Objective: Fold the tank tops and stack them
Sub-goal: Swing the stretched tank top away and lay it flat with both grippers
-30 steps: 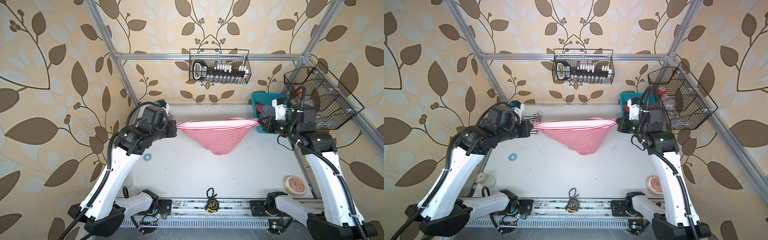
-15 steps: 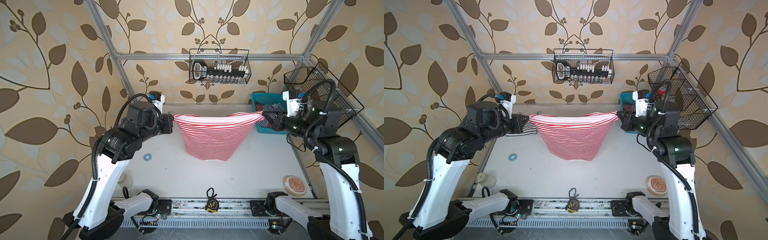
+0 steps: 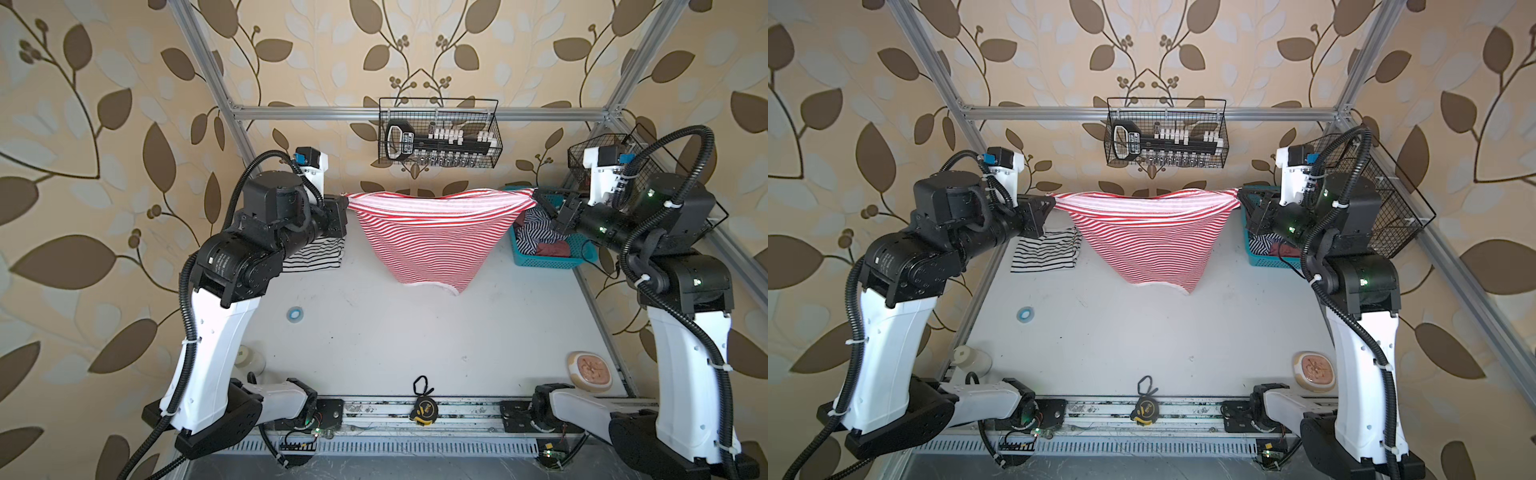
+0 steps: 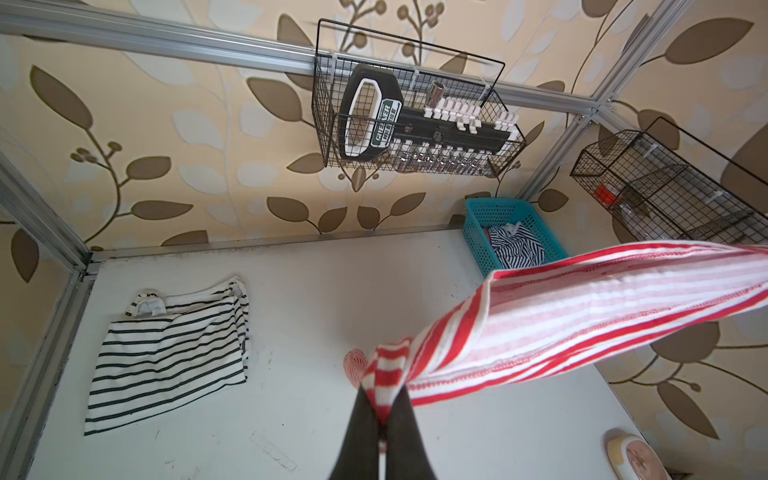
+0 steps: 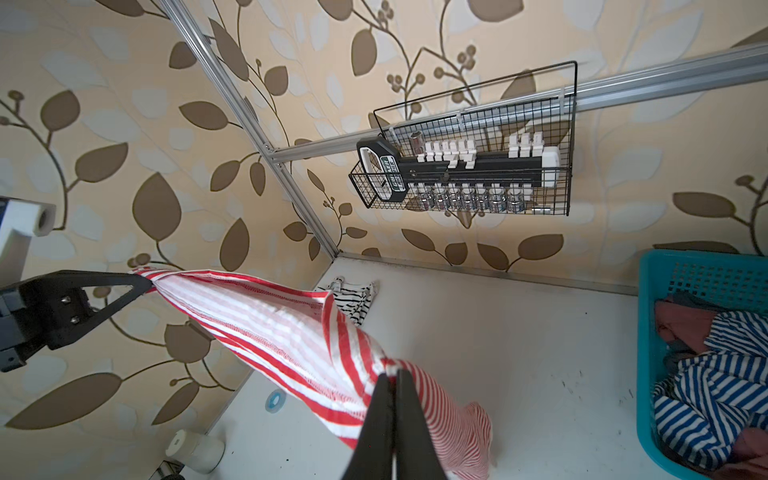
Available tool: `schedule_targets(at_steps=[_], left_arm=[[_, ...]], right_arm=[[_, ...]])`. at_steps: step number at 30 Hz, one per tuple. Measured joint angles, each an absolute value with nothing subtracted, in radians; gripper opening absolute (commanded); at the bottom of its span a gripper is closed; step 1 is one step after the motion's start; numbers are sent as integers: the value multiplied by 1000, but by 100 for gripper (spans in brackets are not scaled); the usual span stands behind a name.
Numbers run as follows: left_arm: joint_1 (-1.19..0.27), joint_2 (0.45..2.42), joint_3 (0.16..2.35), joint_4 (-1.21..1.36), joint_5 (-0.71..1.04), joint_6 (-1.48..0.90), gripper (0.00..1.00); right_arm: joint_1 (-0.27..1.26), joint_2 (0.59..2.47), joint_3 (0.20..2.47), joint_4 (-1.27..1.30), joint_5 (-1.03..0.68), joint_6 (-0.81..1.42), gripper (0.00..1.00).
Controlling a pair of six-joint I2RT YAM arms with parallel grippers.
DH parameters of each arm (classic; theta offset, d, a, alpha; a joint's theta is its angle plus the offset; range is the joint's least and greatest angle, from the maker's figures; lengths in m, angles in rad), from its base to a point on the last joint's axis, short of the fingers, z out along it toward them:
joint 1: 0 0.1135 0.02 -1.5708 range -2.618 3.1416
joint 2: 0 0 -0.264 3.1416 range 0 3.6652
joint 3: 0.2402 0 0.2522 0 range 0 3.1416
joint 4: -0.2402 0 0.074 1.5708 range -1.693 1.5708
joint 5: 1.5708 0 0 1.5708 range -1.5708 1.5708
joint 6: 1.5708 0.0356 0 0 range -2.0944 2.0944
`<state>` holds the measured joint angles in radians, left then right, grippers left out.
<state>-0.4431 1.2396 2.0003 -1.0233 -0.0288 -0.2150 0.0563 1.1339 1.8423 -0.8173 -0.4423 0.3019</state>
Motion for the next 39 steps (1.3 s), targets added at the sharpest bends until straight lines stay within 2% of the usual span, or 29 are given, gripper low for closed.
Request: schedule_targets(at_steps=[6,11,14,21,23,25,28,31,39], left_arm=[[-443,1149,1926,-1028,26,-216,0],[-443,1203,1913,-1036,9,-208,0],[-424,1356,1990,-1058,-14,-192,0],[-308,1871,2509,-1085,-27,-163,0],[-284,1937,2611,-1067,-27,-155,0],[-266,1931,2621,-1033,-26,-146,0],[-257,1824,2495,-923,-21,-130,0],[-257,1641,2260,-813,-1,-123,0],[-261,1171,1566,-596,115,-191,0]], right_arm=[[57,1060,1790,-831,-474,302,0],[57,1127,1750,-829,-483,302,0],[57,1258,1770,-822,-479,304,0],[41,1591,2035,-811,-437,327,0],[28,1635,2136,-802,-439,338,0],[10,1659,2231,-785,-450,349,0],[-10,1649,2298,-732,-474,359,0],[-13,1575,2214,-664,-500,358,0],[1,1227,1535,-533,-522,339,0]])
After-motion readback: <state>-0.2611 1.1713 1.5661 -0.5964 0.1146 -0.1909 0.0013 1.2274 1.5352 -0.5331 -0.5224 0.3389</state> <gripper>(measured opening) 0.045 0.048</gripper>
